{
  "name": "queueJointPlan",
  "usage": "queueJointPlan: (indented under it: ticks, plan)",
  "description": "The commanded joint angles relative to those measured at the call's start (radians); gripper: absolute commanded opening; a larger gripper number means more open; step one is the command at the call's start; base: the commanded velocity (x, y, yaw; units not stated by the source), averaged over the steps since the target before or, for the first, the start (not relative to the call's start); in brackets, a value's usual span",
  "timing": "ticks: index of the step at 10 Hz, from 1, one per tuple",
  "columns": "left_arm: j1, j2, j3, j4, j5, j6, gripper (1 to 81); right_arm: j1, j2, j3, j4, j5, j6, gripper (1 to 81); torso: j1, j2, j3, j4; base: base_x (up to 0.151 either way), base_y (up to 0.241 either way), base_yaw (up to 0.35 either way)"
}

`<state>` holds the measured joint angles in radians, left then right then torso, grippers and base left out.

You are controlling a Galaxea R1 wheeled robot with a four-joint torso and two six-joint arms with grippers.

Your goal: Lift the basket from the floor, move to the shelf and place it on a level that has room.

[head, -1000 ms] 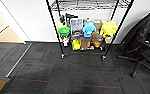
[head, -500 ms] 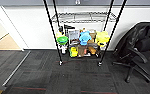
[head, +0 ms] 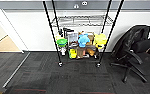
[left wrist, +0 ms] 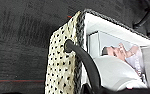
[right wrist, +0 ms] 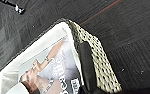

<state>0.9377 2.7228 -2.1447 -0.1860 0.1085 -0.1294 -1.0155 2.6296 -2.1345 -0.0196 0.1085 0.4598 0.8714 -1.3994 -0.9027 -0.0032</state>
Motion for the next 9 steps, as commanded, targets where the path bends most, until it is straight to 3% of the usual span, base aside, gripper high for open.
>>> queueJointPlan:
  ticks: [1, 2, 3, 5, 9]
  plan:
    - [-0.059, -0.049, 0.034, -0.020, 0.053, -0.001, 1.0, 0.070, -0.027, 0.035, -0.030, -0.018, 0.008, 1.0, -0.064, 0.100, 0.000, 0.000, 0.000, 0.000, 0.000]
    - [-0.059, -0.058, 0.049, -0.020, 0.051, -0.001, 1.0, 0.067, -0.030, 0.041, -0.030, -0.018, 0.008, 1.0, -0.086, 0.133, 0.000, 0.000, 0.000, 0.000, 0.000]
    - [-0.059, -0.064, 0.061, -0.020, 0.049, -0.001, 1.0, 0.065, -0.032, 0.039, -0.028, -0.018, 0.010, 1.0, -0.107, 0.167, 0.098, 0.000, 0.000, 0.000, 0.000]
    - [-0.059, -0.060, 0.061, -0.020, 0.054, -0.001, 1.0, 0.056, -0.033, 0.033, -0.026, -0.016, 0.013, 1.0, -0.143, 0.223, 0.127, 0.000, 0.000, 0.000, 0.000]
    - [-0.076, -0.038, 0.057, -0.018, 0.054, -0.003, 1.0, 0.080, -0.026, 0.042, -0.030, -0.018, 0.014, 1.0, -0.227, 0.351, 0.256, 0.000, 0.000, 0.000, 0.000]
